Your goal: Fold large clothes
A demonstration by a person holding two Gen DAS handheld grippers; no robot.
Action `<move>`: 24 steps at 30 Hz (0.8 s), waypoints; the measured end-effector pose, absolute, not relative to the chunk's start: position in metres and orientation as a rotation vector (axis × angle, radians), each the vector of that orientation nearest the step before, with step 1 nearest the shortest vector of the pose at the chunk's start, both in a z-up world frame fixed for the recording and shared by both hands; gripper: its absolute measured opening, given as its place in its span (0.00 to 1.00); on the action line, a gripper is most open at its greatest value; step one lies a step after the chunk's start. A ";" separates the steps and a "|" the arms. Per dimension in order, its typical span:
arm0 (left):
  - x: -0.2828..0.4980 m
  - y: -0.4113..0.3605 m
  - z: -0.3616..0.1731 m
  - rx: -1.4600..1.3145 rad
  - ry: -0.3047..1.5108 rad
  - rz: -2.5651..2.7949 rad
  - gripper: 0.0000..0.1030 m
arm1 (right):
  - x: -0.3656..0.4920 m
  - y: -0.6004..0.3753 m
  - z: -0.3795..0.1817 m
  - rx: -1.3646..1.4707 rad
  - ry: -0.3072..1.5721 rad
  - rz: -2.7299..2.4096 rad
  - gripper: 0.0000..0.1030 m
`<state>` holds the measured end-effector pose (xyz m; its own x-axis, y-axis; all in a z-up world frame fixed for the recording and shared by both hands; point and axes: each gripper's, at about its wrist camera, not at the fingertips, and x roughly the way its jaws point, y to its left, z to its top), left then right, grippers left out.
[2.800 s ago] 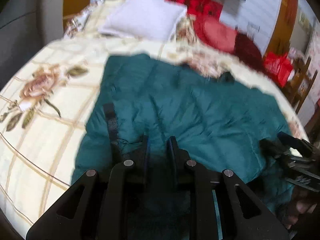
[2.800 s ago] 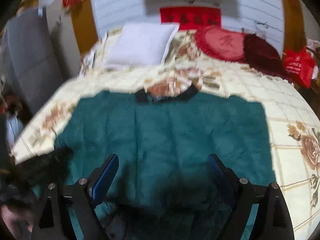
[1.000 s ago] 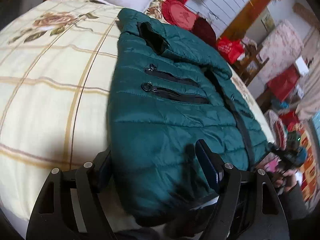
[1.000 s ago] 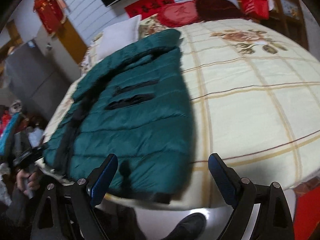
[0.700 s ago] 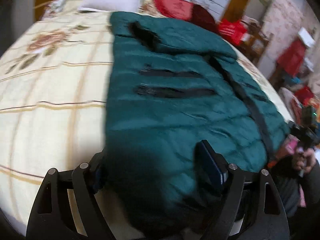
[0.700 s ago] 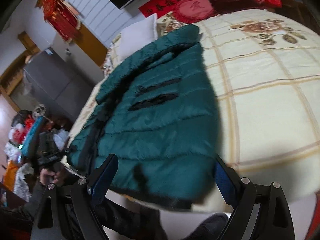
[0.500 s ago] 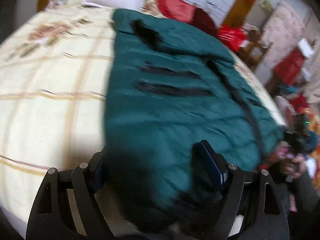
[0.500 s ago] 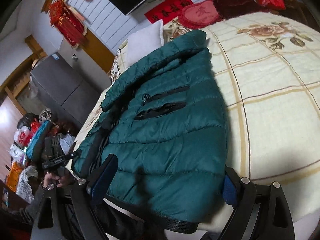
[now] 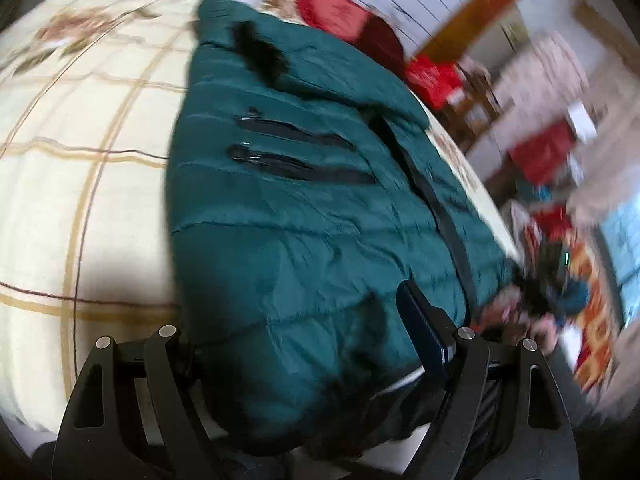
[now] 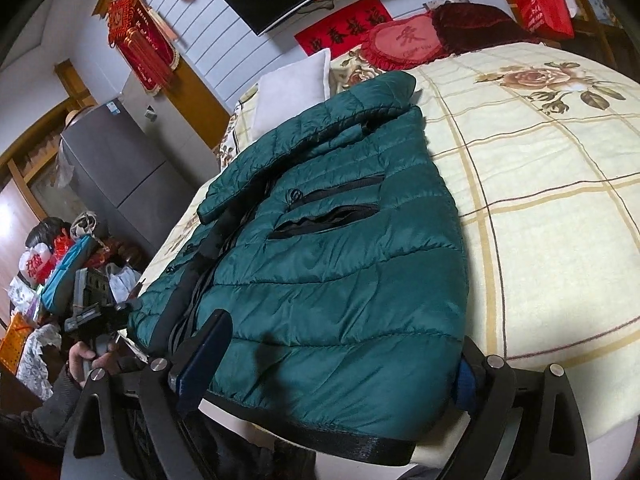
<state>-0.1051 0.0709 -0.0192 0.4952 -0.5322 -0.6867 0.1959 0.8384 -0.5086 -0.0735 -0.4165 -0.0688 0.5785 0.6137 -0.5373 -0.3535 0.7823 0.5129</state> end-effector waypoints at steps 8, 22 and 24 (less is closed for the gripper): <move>-0.110 0.085 -0.025 -0.506 0.945 -0.450 0.79 | -0.071 -0.417 -0.068 0.398 0.787 0.584 0.91; -0.116 0.076 -0.029 -0.499 0.827 -0.280 0.79 | -0.082 -0.420 -0.065 0.378 0.781 0.519 0.35; -0.115 0.075 -0.028 -0.489 0.838 -0.271 0.79 | -0.084 -0.421 -0.063 0.371 0.767 0.522 0.30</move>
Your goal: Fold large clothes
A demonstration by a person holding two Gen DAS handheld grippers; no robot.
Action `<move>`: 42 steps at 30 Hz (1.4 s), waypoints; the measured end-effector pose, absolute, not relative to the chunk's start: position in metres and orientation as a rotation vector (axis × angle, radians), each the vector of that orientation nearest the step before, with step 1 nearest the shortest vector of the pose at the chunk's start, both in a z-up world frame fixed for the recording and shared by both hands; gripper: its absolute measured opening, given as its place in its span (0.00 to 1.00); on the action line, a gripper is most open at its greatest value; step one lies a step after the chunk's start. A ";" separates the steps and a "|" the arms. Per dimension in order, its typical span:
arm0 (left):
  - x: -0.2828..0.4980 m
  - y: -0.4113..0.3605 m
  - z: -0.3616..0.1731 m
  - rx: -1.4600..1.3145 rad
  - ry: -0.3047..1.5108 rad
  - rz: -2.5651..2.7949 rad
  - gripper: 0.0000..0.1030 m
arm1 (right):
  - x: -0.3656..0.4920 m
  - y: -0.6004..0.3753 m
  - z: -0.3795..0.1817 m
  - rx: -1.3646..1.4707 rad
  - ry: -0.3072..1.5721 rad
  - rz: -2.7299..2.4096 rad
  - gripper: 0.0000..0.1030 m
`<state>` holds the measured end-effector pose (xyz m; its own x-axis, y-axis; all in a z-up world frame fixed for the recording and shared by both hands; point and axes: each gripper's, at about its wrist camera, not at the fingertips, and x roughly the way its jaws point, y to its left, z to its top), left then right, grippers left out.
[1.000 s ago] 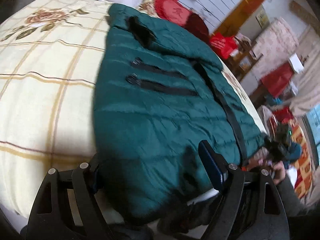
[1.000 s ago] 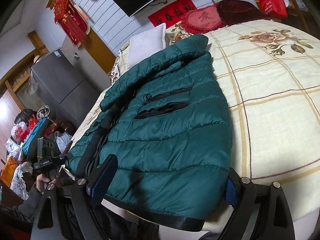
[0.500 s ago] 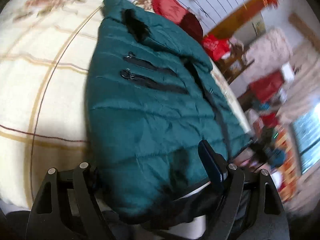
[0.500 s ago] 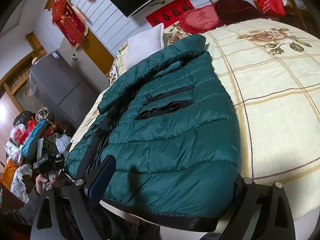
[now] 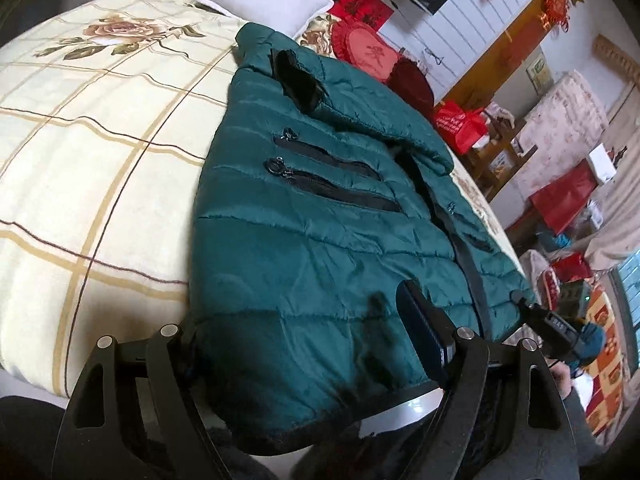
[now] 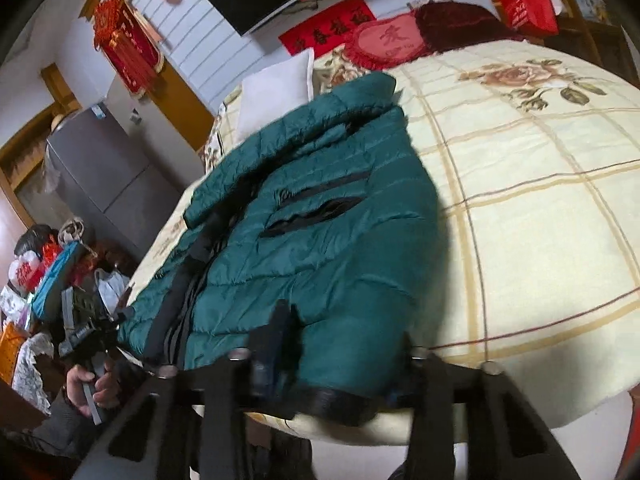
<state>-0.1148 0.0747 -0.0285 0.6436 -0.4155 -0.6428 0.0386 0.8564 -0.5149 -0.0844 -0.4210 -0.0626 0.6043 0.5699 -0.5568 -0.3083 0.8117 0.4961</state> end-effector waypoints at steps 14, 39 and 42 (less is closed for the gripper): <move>-0.116 0.091 -0.029 -0.586 0.841 -0.245 0.79 | -0.085 -0.431 -0.082 0.516 0.831 0.552 0.38; -0.166 0.108 -0.003 -0.532 0.804 -0.162 0.09 | -0.141 -0.415 -0.024 0.272 0.679 0.492 0.14; -0.175 0.112 0.003 -0.541 0.791 -0.170 0.09 | -0.154 -0.419 -0.018 0.277 0.659 0.496 0.14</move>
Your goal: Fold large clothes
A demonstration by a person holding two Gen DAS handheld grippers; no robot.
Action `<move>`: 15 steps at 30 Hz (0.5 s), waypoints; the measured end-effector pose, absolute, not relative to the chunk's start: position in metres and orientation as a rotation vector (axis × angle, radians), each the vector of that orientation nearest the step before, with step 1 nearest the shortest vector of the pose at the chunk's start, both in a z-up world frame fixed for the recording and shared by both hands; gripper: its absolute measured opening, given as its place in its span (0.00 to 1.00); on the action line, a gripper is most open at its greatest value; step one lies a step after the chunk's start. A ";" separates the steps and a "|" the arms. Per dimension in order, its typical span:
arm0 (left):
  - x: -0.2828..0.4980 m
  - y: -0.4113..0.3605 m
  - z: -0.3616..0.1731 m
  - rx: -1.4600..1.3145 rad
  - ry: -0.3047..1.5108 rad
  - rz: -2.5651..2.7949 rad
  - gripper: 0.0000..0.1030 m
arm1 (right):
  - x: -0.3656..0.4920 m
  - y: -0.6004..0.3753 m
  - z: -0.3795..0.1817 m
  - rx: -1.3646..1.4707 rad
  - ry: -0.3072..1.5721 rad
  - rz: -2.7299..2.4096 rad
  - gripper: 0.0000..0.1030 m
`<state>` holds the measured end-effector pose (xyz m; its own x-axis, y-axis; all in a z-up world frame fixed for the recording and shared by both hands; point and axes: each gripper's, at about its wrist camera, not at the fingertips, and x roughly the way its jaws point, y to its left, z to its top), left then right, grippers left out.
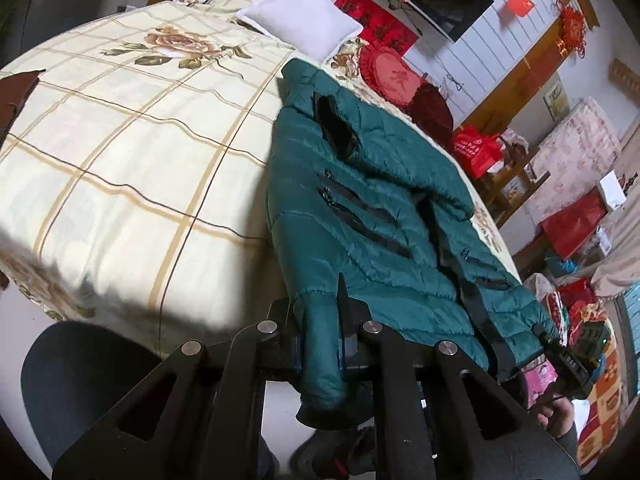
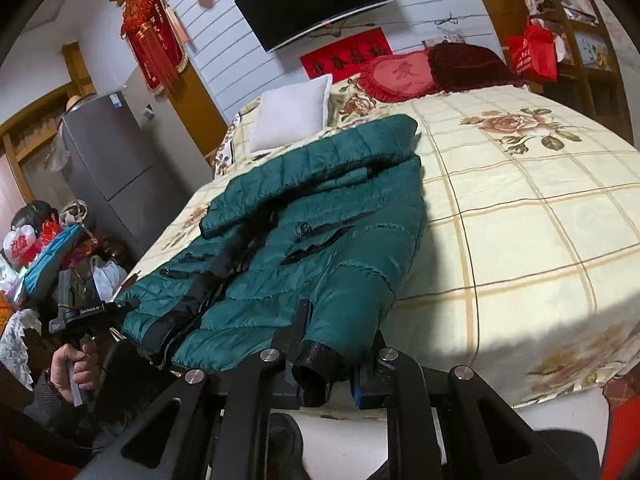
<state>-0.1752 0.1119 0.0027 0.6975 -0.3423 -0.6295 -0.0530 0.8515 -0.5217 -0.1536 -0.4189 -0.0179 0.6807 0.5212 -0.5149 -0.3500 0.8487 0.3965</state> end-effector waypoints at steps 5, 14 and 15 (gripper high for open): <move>-0.185 0.097 0.019 -0.427 0.789 -0.123 0.09 | -0.161 -0.421 -0.007 0.272 0.630 0.503 0.14; -0.180 0.074 0.023 -0.284 0.804 0.022 0.09 | -0.161 -0.420 -0.009 0.226 0.635 0.480 0.14; -0.181 0.073 0.022 -0.280 0.806 0.028 0.09 | -0.162 -0.420 -0.009 0.221 0.631 0.480 0.14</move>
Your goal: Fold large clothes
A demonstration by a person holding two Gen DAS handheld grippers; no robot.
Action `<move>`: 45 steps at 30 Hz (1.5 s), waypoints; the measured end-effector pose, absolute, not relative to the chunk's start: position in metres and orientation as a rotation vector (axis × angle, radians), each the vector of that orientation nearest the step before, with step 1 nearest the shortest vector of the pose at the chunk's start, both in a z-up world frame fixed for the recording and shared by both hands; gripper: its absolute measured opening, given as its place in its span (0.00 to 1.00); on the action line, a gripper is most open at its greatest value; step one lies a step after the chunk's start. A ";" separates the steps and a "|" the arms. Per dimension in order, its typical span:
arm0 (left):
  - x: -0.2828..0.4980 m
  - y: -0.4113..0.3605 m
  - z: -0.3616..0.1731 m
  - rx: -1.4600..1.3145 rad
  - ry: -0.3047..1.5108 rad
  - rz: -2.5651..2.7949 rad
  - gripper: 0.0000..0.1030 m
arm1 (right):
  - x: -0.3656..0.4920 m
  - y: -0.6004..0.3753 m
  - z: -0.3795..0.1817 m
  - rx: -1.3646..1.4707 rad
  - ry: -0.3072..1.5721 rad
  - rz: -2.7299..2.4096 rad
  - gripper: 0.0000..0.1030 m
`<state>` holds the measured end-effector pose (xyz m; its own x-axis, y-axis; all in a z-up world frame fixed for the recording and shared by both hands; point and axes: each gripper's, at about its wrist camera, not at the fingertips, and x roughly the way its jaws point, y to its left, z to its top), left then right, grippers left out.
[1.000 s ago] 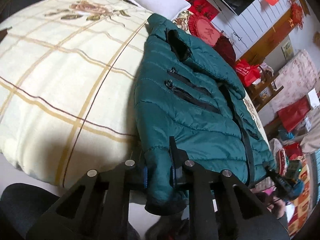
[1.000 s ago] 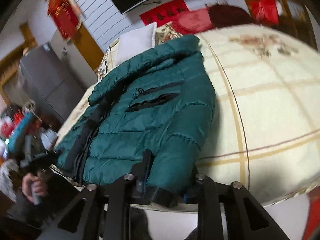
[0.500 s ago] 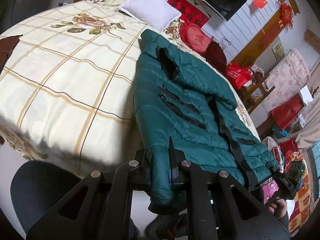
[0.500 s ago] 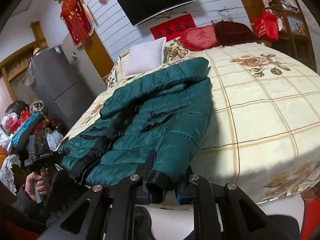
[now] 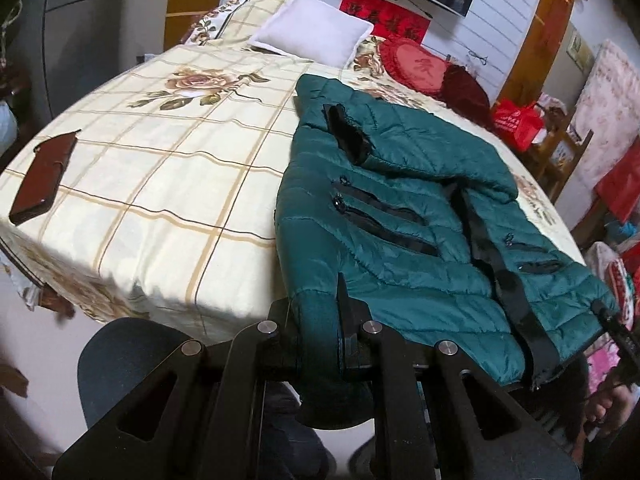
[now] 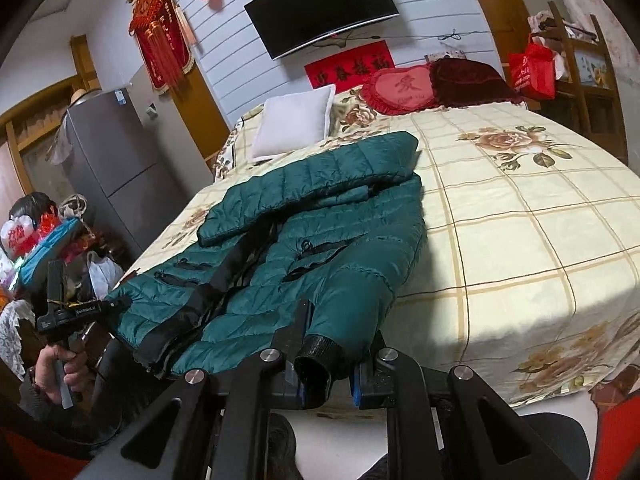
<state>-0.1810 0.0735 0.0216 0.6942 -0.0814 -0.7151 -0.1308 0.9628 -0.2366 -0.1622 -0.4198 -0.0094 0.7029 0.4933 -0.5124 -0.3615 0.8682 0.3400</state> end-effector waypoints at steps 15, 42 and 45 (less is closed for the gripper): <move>-0.184 0.071 0.017 -0.278 0.822 0.038 0.09 | -0.169 -0.411 -0.010 0.176 0.646 0.423 0.14; -0.185 0.072 0.014 -0.269 0.828 0.038 0.10 | -0.178 -0.409 -0.006 0.159 0.623 0.405 0.14; -0.187 0.073 0.015 -0.273 0.824 0.024 0.09 | -0.179 -0.410 -0.004 0.158 0.614 0.402 0.14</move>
